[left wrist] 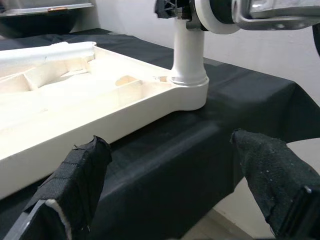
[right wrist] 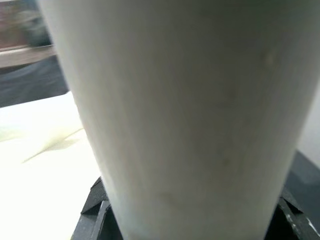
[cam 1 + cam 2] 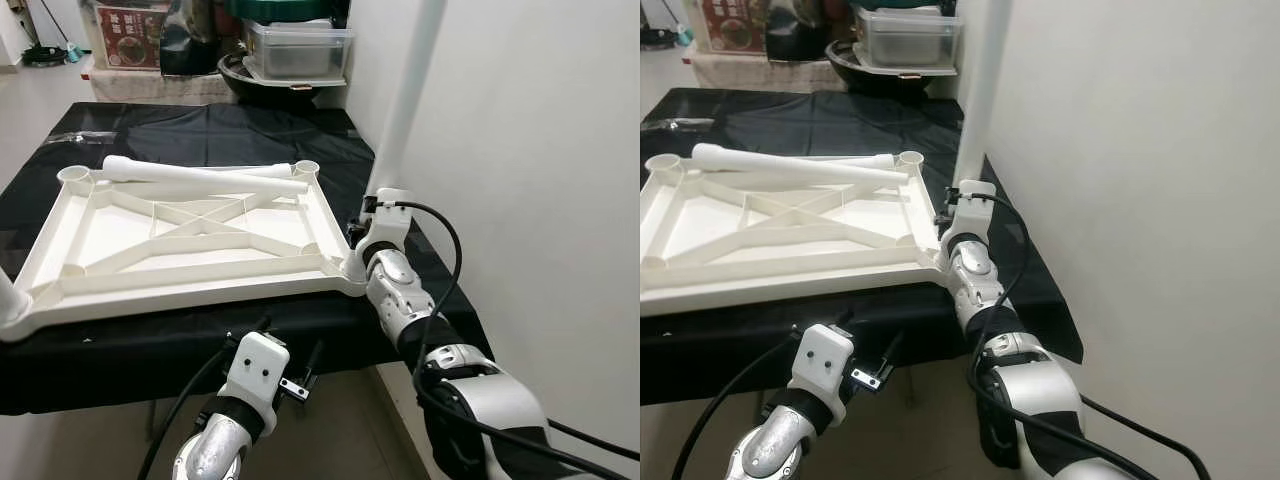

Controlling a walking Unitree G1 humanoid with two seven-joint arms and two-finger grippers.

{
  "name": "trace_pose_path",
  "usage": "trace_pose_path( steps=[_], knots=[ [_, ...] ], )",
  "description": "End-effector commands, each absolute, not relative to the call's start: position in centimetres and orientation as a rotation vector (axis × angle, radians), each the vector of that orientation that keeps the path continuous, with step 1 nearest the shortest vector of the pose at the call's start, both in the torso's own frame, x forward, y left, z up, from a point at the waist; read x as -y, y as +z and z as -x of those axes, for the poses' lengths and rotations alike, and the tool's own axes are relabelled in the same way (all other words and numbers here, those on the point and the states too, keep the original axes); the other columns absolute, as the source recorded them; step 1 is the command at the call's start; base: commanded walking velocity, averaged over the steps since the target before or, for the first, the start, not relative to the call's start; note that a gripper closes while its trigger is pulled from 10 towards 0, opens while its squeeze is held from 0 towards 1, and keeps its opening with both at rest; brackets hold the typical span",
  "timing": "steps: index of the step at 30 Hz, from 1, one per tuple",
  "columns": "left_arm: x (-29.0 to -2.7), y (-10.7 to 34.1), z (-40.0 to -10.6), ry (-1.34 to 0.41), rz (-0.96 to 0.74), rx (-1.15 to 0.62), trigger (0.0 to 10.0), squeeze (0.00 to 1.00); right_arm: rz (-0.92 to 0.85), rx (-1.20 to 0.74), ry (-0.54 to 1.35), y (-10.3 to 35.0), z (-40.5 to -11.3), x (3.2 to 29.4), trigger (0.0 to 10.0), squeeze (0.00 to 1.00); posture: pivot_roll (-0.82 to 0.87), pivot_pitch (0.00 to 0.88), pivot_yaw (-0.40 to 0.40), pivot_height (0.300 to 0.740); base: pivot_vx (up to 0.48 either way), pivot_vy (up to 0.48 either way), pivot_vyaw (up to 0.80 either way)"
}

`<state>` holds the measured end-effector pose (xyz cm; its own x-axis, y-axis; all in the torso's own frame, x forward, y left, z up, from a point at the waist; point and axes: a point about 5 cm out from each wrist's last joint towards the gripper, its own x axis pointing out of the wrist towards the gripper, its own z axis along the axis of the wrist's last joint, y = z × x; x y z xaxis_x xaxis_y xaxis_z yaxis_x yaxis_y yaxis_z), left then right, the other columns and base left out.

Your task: Building children table

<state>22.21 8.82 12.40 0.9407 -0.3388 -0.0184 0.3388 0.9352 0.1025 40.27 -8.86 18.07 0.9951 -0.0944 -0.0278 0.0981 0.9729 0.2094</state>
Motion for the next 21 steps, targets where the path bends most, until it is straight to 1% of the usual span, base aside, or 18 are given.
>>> trace_pose_path(
  steps=[1, 2, 3, 4, 7, 8, 9, 10, 11, 12, 14, 15, 16, 17, 19, 20, 21],
  knots=[
    [-8.6, 12.2, -22.1, -0.354, -0.098, -0.009, 10.0, 0.0, -0.389, -0.116, -0.183, 16.7, -39.9, 8.3, 5.0, 0.0, 0.13, 0.07, -0.12, 0.74, 0.0, 0.0, 0.0],
    [-8.6, 12.2, -22.1, -0.354, -0.098, -0.009, 10.0, 0.0, -0.389, -0.116, -0.183, 16.7, -39.9, 8.3, 5.0, 0.0, 0.13, 0.07, -0.12, 0.74, 0.0, 0.0, 0.0],
    [-8.6, 12.2, -22.0, -0.354, -0.098, -0.008, 10.0, 0.0, -0.404, -0.118, -0.172, 16.8, -39.8, 7.7, 5.0, 0.0, 0.13, 0.07, -0.12, 0.74, 0.0, 0.0, 0.0],
    [-8.5, 12.2, -22.0, -0.353, -0.097, -0.008, 10.0, 0.0, -0.402, -0.108, -0.093, 17.1, -39.8, 6.8, 10.0, 0.97, 0.12, 0.071, -0.121, 0.74, 0.0, 0.0, 0.0],
    [-8.5, 12.2, -22.0, -0.352, -0.097, -0.008, 10.0, 0.0, -0.398, -0.102, -0.042, 17.2, -39.8, 6.2, 10.0, 0.97, 0.12, 0.071, -0.121, 0.74, 0.0, 0.0, 0.0],
    [-8.5, 12.2, -22.0, -0.352, -0.096, -0.008, 10.0, 0.0, -0.369, -0.081, -0.011, 17.5, -39.8, 6.0, 10.0, 1.0, 0.12, 0.071, -0.125, 0.74, 0.0, 0.0, 0.0],
    [-8.5, 12.2, -22.0, -0.352, -0.096, -0.008, 10.0, 0.0, -0.369, -0.081, -0.011, 17.5, -39.8, 6.0, 10.0, 1.0, 0.12, 0.071, -0.125, 0.74, 0.0, 0.0, 0.0],
    [-8.5, 12.2, -22.0, -0.352, -0.095, -0.008, 10.0, 0.0, -0.352, -0.044, 0.031, 17.9, -39.9, 6.1, 10.0, 1.0, 0.12, 0.07, -0.124, 0.74, 0.0, 0.0, 0.0],
    [-8.5, 12.2, -22.1, -0.352, -0.093, -0.008, 10.0, 0.0, -0.365, 0.0, 0.106, 18.4, -39.9, 6.1, 10.0, 0.0, 0.12, 0.069, -0.125, 0.74, 0.0, 0.0, 0.0],
    [-8.5, 12.2, -22.1, -0.351, -0.093, -0.007, 10.0, 0.0, -0.376, 0.03, 0.161, 18.7, -39.9, 6.1, 10.0, 0.0, 0.12, 0.069, -0.125, 0.74, 0.0, 0.0, 0.0],
    [-8.5, 12.2, -22.1, -0.351, -0.092, -0.007, 10.0, 0.0, -0.321, 0.122, 0.322, 19.2, -39.7, 6.6, 10.0, 0.0, 0.11, 0.064, -0.121, 0.74, 0.0, 0.0, 0.0],
    [-8.5, 12.2, -22.2, -0.352, -0.092, -0.007, 10.0, 0.0, -0.302, 0.125, 0.409, 18.9, -39.6, 7.0, 10.0, 0.0, 0.11, 0.062, -0.121, 0.74, 0.0, 0.0, 0.0],
    [-8.5, 12.2, -22.2, -0.352, -0.092, -0.007, 10.0, 0.0, -0.302, 0.125, 0.409, 18.9, -39.6, 7.0, 10.0, 0.0, 0.11, 0.062, -0.121, 0.74, 0.0, 0.0, 0.0],
    [-8.4, 12.2, -22.2, -0.353, -0.092, -0.007, 10.0, 0.0, -0.295, 0.122, 0.464, 18.7, -39.4, 7.2, 10.0, 0.0, 0.11, 0.062, -0.121, 0.74, 0.0, 0.0, 0.0],
    [-8.5, 12.1, -22.2, -0.355, -0.093, -0.007, 10.0, 0.0, -0.286, 0.061, 0.693, 18.1, -39.0, 7.6, 10.0, 0.0, 0.11, 0.058, -0.118, 0.74, 0.0, 0.0, 0.0],
    [-8.5, 12.1, -22.2, -0.355, -0.093, -0.007, 10.0, 0.0, -0.286, 0.061, 0.693, 18.1, -39.0, 7.6, 10.0, 0.0, 0.11, 0.058, -0.118, 0.74, 0.0, 0.0, 0.0],
    [-8.5, 12.1, -22.2, -0.355, -0.093, -0.007, 10.0, 0.0, -0.283, 0.039, 0.775, 18.0, -38.8, 7.7, 10.0, 0.0, 0.11, 0.059, -0.115, 0.74, 0.0, 0.0, 0.0]
  ],
)
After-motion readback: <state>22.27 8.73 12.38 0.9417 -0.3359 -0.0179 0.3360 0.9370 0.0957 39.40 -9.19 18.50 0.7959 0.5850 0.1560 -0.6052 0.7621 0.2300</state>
